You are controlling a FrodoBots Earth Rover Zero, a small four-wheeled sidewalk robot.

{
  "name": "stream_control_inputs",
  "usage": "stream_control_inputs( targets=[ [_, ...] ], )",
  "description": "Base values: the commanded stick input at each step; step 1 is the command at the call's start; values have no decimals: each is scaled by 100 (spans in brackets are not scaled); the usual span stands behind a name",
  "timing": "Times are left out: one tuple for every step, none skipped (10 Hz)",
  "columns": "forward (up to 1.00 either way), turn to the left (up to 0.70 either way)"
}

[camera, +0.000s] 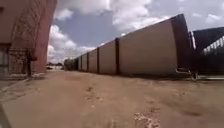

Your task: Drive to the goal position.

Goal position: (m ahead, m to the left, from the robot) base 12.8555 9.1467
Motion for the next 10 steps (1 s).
stream_control_inputs(
  targets=[
    [60,15],
    [60,15],
    [60,15],
    [60,15],
    [60,15],
    [60,15],
    [60,15],
    [60,15],
    [60,15],
    [60,15]
  ],
)
